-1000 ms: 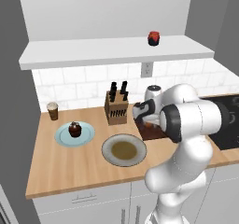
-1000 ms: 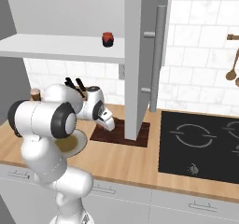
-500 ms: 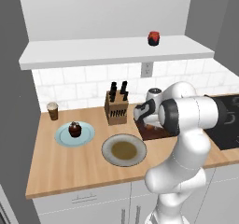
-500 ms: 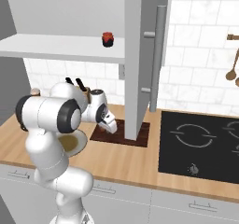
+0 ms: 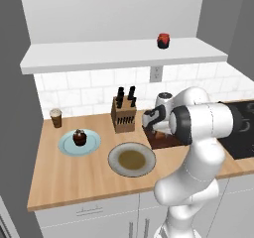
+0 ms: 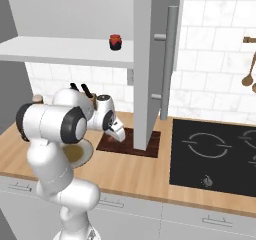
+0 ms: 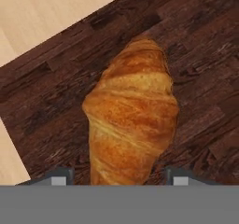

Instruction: From the different types of pastries on the counter, select a croissant and place it on the cutting board. Then retrieve a jar of jam from the cabinet and place it alongside the croissant on the cutting board.

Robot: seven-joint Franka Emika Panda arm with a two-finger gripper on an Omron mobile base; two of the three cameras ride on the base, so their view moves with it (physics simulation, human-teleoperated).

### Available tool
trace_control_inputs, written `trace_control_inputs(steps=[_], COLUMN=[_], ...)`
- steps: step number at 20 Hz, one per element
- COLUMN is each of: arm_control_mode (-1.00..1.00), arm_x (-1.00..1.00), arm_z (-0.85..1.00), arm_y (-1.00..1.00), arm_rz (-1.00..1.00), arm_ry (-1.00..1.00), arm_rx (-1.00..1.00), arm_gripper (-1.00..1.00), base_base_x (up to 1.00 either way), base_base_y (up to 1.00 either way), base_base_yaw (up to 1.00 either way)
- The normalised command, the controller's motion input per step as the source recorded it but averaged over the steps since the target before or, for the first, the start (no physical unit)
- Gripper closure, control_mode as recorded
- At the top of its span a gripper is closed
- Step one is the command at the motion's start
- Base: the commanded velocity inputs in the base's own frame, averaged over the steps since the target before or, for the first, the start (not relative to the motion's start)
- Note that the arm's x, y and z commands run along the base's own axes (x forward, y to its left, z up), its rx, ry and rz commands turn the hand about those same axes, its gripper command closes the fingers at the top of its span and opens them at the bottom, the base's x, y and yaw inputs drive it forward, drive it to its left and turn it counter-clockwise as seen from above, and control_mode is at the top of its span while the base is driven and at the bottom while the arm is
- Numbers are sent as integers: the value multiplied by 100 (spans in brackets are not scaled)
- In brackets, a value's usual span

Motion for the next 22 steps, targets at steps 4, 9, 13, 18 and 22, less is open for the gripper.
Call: trace_control_inputs(steps=[4, 9, 13, 18, 22], arm_control_mode=[-100, -100, -100, -100, -100], arm_x=[-6, -83, -98, -51, -4], arm_z=[64, 34, 29, 33, 91], arm_y=[0, 2, 6, 1, 0], arm_rz=[0, 8, 21, 24, 21], arm_ry=[-19, -19, -16, -13, -22], arm_rx=[0, -3, -14, -20, -4], arm_gripper=[-100, -100, -100, -100, -100], base_base_x=[0, 0, 0, 0, 0], base_base_y=[0, 0, 0, 0, 0], base_base_yaw=[0, 0, 0, 0, 0])
